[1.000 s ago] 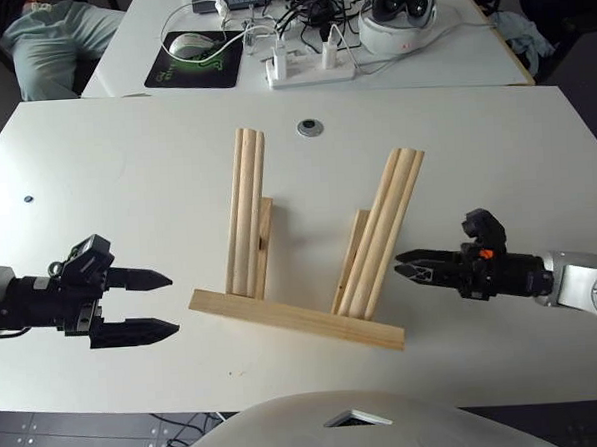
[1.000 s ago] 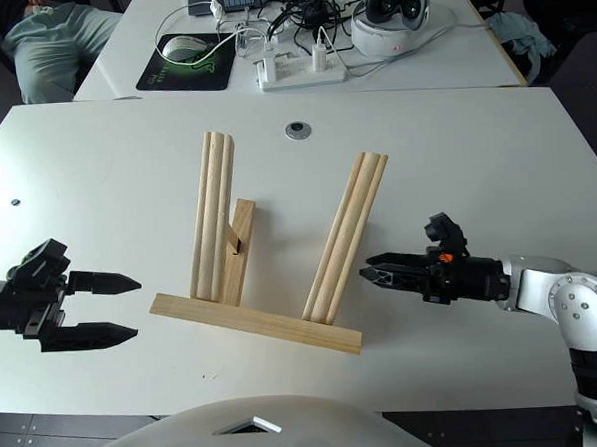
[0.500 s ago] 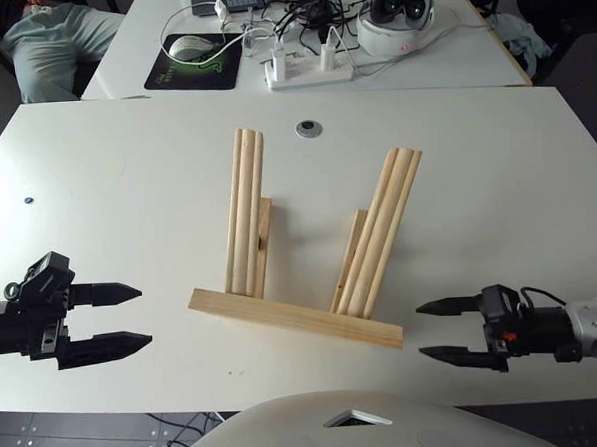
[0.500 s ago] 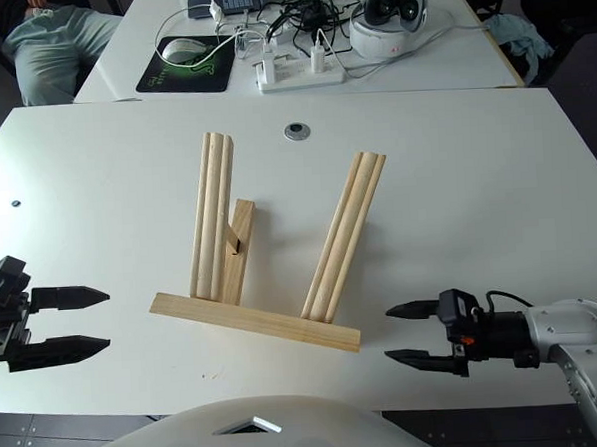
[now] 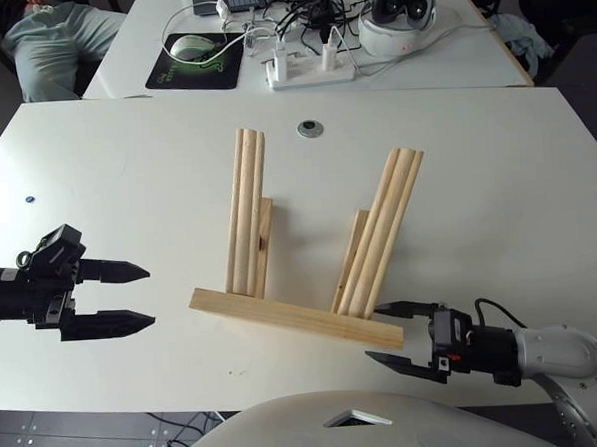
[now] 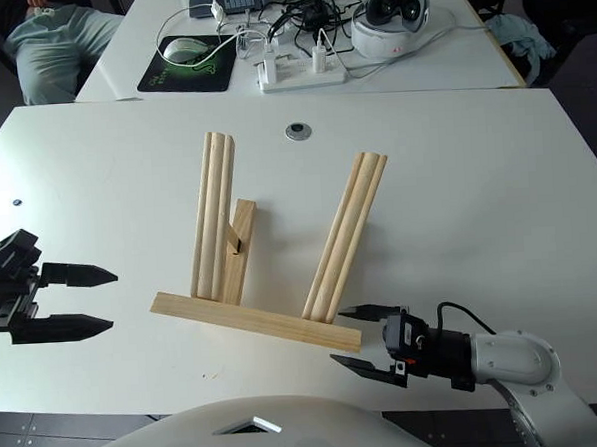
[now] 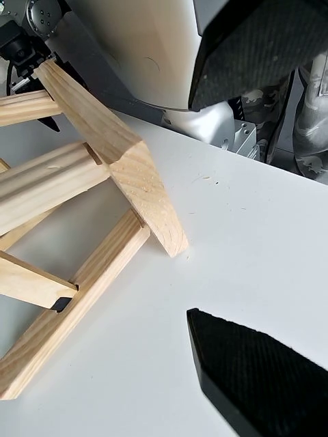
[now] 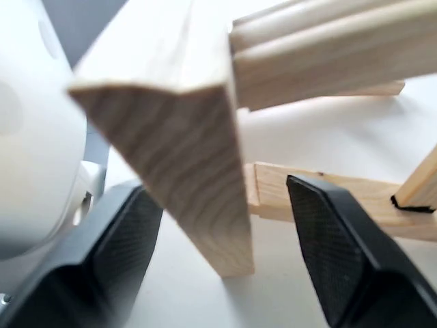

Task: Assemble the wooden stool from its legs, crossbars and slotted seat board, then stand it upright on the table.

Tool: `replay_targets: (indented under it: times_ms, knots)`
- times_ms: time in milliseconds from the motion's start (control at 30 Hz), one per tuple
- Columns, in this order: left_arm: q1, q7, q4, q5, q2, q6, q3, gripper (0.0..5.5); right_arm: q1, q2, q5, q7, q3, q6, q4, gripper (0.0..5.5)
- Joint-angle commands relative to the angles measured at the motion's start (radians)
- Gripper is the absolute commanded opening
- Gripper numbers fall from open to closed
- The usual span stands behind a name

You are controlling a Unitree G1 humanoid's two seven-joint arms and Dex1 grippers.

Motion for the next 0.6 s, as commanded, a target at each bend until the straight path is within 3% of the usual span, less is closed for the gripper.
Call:
replay_targets:
  times_ms: [33,233,400,600]
  knots:
    - [-0.042,-0.002,0.017,0.014,0.021,-0.007,-0.027,5.40,0.008,-0.023,0.023,0.006,0.006,0.027,0.011,2.47]
    - [-0.010,0.017,0.006,0.007,0.002,0.002,-0.001,5.40,-0.016,-0.059,0.099,0.060,0.016,0.072,0.008,1.60]
    - [0.046,0.047,-0.029,-0.006,-0.025,0.018,0.047,5.40,-0.089,-0.085,0.257,0.055,-0.016,0.200,-0.031,1.58]
    - [0.114,0.096,-0.080,-0.025,-0.078,0.046,0.115,5.40,-0.278,-0.210,0.803,-0.082,-0.112,0.607,-0.039,1.57]
